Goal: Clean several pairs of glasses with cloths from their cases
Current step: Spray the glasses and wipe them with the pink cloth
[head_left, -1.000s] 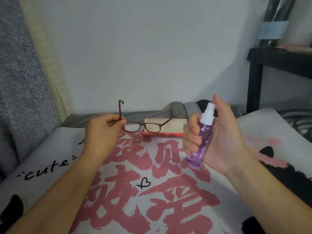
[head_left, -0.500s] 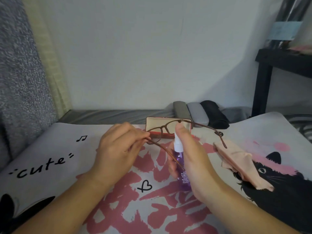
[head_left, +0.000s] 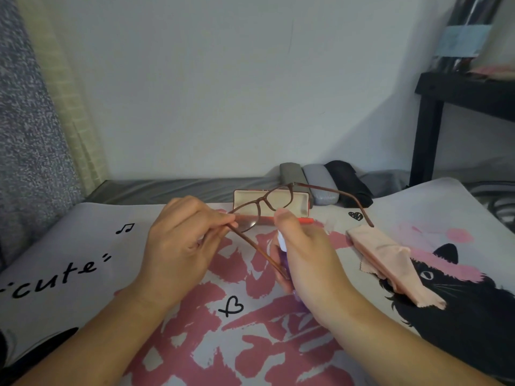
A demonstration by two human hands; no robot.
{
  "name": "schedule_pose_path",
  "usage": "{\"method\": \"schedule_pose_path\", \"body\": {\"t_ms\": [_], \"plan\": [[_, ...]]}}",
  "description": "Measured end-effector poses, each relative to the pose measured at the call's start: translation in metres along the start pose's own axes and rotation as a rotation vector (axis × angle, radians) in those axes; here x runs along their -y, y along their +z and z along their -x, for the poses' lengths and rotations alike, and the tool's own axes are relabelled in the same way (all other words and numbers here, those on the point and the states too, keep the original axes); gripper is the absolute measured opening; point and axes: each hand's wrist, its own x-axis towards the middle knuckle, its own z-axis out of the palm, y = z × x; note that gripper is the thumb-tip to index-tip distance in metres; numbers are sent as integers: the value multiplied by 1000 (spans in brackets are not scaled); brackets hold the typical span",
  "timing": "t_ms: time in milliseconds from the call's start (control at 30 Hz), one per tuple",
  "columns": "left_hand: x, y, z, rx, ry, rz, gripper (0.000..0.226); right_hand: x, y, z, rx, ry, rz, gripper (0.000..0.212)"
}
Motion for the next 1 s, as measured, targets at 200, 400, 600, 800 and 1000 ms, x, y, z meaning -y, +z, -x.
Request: {"method": "schedule_pose_path", "body": {"t_ms": [200, 400, 600, 800, 1000], "plan": [[0, -1, 1, 21, -26, -20, 16, -3, -4, -4, -58, 48, -35, 73], [0, -2, 1, 9, -51, -16, 12, -1, -22, -16, -224, 133, -166, 71], [3, 0, 3, 3, -98, -16, 9, -4, -27, -21, -265, 120, -98, 57], [-14, -3, -10, -91, -633, 224, 9, -5, -25, -19, -239, 115, -185, 68], [-12, -8, -20, -168, -1405, 1074, 7, -10, -6, -6, -102, -145, 40, 85]]}}
